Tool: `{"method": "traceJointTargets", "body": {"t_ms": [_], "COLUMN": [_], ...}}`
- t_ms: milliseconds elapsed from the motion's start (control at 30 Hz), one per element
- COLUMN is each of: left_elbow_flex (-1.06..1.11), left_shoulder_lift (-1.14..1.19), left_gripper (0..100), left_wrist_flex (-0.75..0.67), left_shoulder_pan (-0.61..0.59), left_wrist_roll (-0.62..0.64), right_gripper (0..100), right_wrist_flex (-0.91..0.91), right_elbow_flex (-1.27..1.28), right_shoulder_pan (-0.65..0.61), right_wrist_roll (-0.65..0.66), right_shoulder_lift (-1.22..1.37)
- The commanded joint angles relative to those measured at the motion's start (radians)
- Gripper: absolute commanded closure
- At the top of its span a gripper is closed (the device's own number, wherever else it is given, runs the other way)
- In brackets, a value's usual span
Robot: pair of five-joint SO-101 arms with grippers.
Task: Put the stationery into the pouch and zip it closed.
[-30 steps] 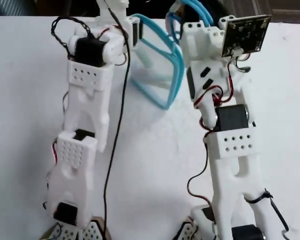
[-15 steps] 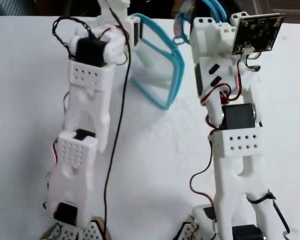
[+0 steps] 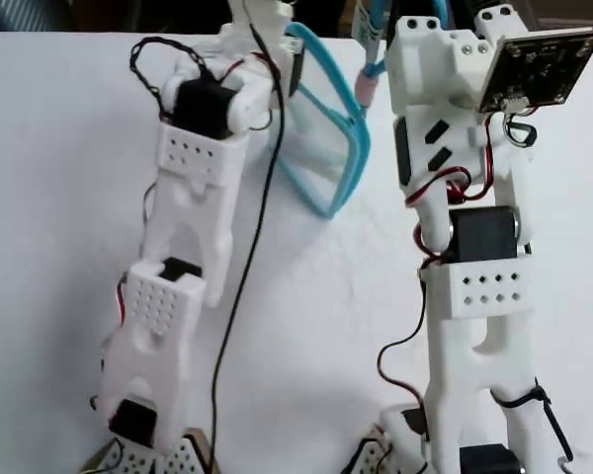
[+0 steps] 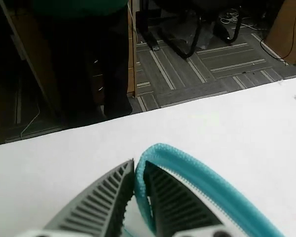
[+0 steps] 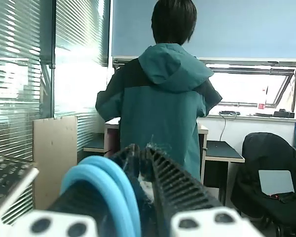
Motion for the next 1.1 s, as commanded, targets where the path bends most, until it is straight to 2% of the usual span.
{"method": "traceJointTargets", "body": {"t_ms": [0,167,267,333,367,500,767,867,1067], "left_elbow_flex": [-0.014,-0.014,-0.014,-0.014,-0.014,-0.014,-0.023,-0.026,-0.057], "left_shoulder_lift": [-0.004,-0.004,-0.004,-0.004,-0.004,-0.004,-0.016,-0.019,-0.022], "left_gripper": [98,95,83,75,74,74,74,74,74], "left_wrist_flex": [-0.029,-0.075,-0.074,-0.074,-0.074,-0.078,-0.071,-0.04,0.078], "left_shoulder_pan": [0.027,0.028,0.03,0.027,0.024,0.022,-0.004,-0.038,-0.085], "left_wrist_roll": [-0.011,-0.008,0.005,0.074,0.103,0.117,0.127,0.172,0.175], "right_gripper": [98.2,98.2,98.2,98.2,98.2,98.2,98.2,98.2,98.2], "right_wrist_flex": [0.004,0.005,0.005,0.005,0.007,0.033,0.025,0.025,0.024], "right_elbow_flex": [-0.077,-0.149,-0.181,-0.192,-0.192,-0.192,-0.193,-0.193,-0.193], "right_shoulder_pan": [-0.015,-0.016,-0.016,-0.027,-0.036,-0.067,-0.045,-0.044,-0.044], "right_wrist_roll": [0.002,0.04,0.068,0.071,0.072,0.072,0.072,0.071,0.069], "right_shoulder_lift": [-0.002,0.045,0.094,0.124,0.136,0.182,0.239,0.24,0.242]}}
